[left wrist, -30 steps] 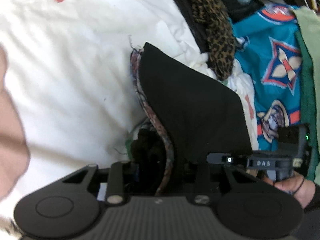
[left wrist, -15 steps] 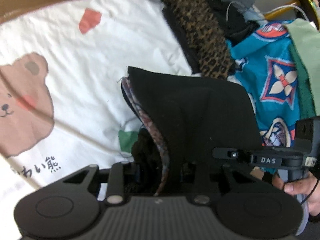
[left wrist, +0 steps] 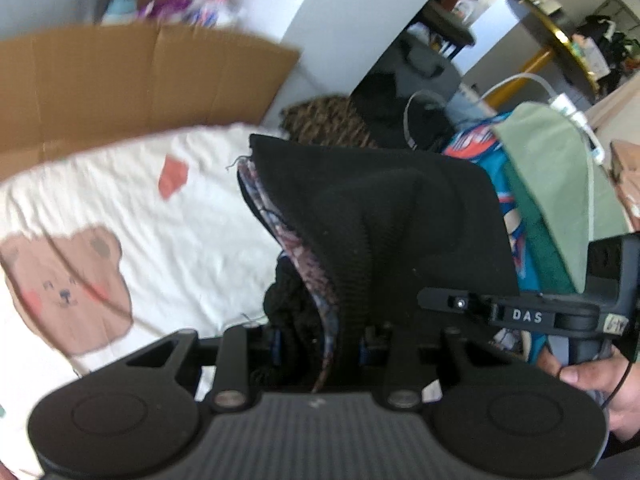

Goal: Fold clothes
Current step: 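Lift the folded black pants off the duvet with both tools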

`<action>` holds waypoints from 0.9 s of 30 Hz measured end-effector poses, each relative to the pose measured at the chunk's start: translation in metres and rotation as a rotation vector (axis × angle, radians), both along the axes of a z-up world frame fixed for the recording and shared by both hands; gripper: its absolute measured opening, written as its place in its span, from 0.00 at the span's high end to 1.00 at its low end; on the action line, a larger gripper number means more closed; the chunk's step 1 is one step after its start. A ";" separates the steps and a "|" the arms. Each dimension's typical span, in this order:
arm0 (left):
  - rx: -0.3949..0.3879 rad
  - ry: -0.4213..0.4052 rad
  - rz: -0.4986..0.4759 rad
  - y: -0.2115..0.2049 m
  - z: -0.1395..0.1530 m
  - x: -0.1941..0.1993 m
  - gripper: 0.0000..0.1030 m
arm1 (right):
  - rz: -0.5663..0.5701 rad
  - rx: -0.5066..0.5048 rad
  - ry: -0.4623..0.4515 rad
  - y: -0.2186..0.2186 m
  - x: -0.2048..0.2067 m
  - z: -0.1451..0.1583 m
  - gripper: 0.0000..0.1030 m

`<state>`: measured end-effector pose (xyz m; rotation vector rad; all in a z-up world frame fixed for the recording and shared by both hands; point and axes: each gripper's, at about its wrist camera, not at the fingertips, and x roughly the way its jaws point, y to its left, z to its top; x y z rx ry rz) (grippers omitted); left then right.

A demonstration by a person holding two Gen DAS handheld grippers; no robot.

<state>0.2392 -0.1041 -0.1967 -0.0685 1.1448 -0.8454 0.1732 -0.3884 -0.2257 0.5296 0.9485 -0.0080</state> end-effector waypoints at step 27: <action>-0.063 -0.279 0.075 -0.069 0.253 -0.068 0.66 | 0.084 -0.262 -0.345 -0.046 -0.051 0.291 0.90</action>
